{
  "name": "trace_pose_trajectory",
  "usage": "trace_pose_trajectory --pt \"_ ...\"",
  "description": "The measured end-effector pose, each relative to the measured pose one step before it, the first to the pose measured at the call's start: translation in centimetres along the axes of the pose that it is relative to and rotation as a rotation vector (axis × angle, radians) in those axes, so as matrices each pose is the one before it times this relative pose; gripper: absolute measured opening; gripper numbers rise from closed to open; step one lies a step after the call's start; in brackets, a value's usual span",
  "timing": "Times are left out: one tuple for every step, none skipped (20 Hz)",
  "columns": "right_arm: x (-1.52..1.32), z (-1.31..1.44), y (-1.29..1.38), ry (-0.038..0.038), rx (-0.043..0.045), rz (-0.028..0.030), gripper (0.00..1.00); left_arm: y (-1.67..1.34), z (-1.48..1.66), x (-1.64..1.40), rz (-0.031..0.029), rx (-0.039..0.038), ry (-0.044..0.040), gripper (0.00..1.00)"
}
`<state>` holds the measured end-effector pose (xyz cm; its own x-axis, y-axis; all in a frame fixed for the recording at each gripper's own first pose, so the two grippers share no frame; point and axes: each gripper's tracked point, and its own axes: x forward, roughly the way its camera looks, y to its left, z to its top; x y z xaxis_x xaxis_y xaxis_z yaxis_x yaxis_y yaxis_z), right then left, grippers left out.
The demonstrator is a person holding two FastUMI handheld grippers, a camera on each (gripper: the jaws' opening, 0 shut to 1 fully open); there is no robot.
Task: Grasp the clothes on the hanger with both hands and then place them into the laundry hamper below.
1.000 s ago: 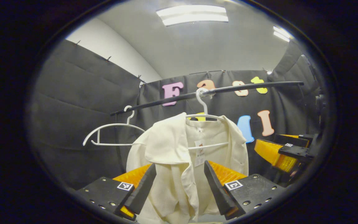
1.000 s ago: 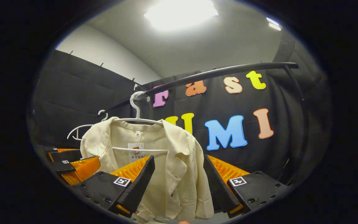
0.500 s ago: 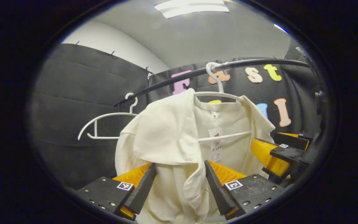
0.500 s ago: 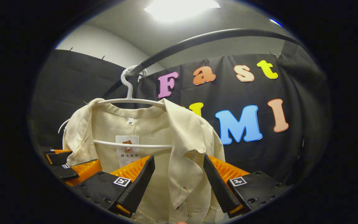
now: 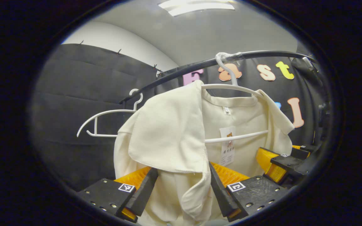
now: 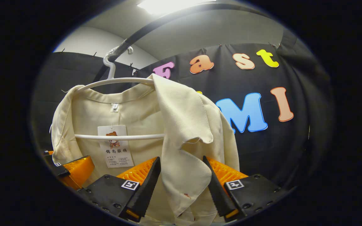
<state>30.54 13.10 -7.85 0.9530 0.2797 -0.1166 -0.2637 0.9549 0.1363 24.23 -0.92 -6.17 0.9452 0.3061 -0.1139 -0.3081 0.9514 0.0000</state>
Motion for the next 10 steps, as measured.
trace_pose_trajectory --pt "0.222 -0.259 -0.374 0.01413 0.00414 -0.00945 0.76 -0.115 -0.146 0.306 0.00517 -0.00271 0.00898 0.91" --pt "0.148 -0.049 -0.171 0.00851 0.00327 -0.00363 0.53 -0.038 -0.112 0.177 0.00448 0.00241 0.00554 0.91" --pt "0.333 0.104 -0.233 0.00039 -0.00410 -0.01283 0.51 0.607 -0.070 0.281 0.01958 0.00609 -0.00186 0.88" --pt "-0.140 0.283 -0.897 -0.00875 -0.01567 -0.03890 0.36 0.180 -0.090 0.127 -0.00367 0.00002 0.00409 0.55" --pt "-0.136 0.483 -0.823 -0.02012 -0.01510 -0.02708 0.19 0.088 -0.077 -0.071 -0.01026 -0.00072 0.00661 0.52" --pt "-0.076 0.321 -0.063 -0.00974 -0.02114 0.00292 0.09 0.213 -0.053 -0.296 0.00033 0.00168 -0.00130 0.50" --pt "0.011 0.192 -0.451 -0.01029 -0.02376 -0.01030 0.09 0.660 0.065 0.084 0.01428 -0.00328 -0.00654 0.32" --pt "-0.275 0.672 -0.650 -0.02386 -0.01795 -0.01975 0.09 -0.226 -0.038 -0.082 -0.01324 -0.01422 -0.00114 0.14" --pt "-0.208 1.012 -1.007 -0.03644 -0.00938 -0.02571 0.08 -0.018 0.080 -0.011 -0.01305 -0.01064 0.00068 0.14" --pt "-0.290 1.304 -0.949 -0.04630 -0.01231 -0.03445 0.09 0.517 0.096 -0.126 0.00922 -0.00642 -0.00830 0.10"
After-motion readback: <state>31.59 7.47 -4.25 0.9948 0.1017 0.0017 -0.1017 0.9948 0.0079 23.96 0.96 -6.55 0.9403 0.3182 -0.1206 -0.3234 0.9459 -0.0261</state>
